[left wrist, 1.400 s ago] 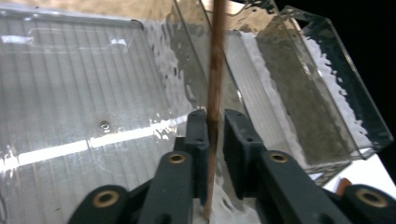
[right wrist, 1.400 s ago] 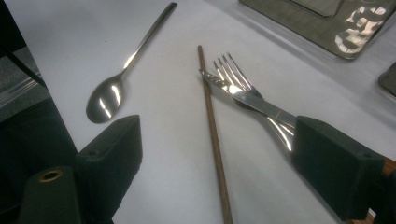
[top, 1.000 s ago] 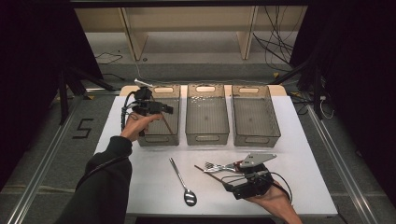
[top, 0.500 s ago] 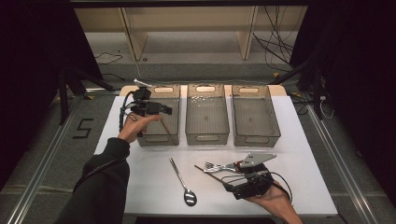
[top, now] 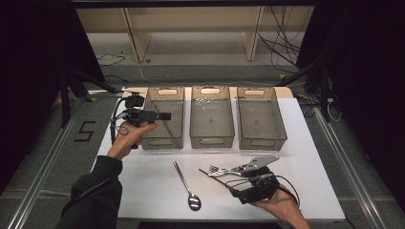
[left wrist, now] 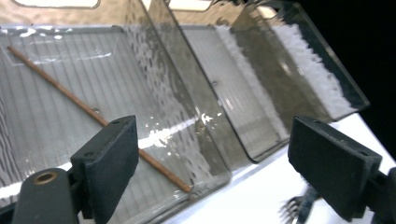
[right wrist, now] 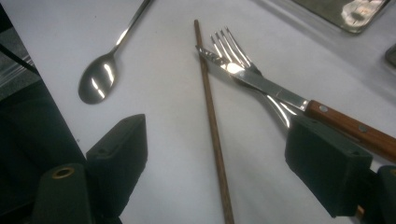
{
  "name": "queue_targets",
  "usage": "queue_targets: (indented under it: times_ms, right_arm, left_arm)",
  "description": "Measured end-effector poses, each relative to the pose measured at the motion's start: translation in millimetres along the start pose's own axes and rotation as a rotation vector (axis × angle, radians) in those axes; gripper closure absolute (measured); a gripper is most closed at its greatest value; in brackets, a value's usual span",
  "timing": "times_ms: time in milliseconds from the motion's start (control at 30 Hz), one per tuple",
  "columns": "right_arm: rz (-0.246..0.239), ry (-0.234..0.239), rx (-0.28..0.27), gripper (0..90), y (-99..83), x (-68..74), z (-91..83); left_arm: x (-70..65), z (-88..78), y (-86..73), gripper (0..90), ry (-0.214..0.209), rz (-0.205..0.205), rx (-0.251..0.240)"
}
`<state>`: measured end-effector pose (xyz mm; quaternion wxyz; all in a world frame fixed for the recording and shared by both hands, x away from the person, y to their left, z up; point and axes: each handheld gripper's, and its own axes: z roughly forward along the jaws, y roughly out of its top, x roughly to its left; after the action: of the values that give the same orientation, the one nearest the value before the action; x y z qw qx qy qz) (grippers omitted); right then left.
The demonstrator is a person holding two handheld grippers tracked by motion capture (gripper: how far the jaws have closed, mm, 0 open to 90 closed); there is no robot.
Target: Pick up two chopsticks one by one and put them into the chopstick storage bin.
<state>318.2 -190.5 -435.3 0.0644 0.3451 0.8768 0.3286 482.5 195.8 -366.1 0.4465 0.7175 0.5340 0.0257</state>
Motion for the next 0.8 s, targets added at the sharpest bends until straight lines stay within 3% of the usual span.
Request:
queue_targets:
  times_ms: [300,800]
  right_arm:
    - [0.004,-0.009,0.060,26.4,1.0,-0.1,2.2]
    - [-0.005,-0.017,0.152,36.3,3.9,-1.8,6.6]
  left_arm:
    - [-8.3,-23.3,-24.8,15.6,-0.058,0.036,-0.065]
    - [-17.9,-32.9,-75.2,15.6,-0.066,0.086,-0.104]
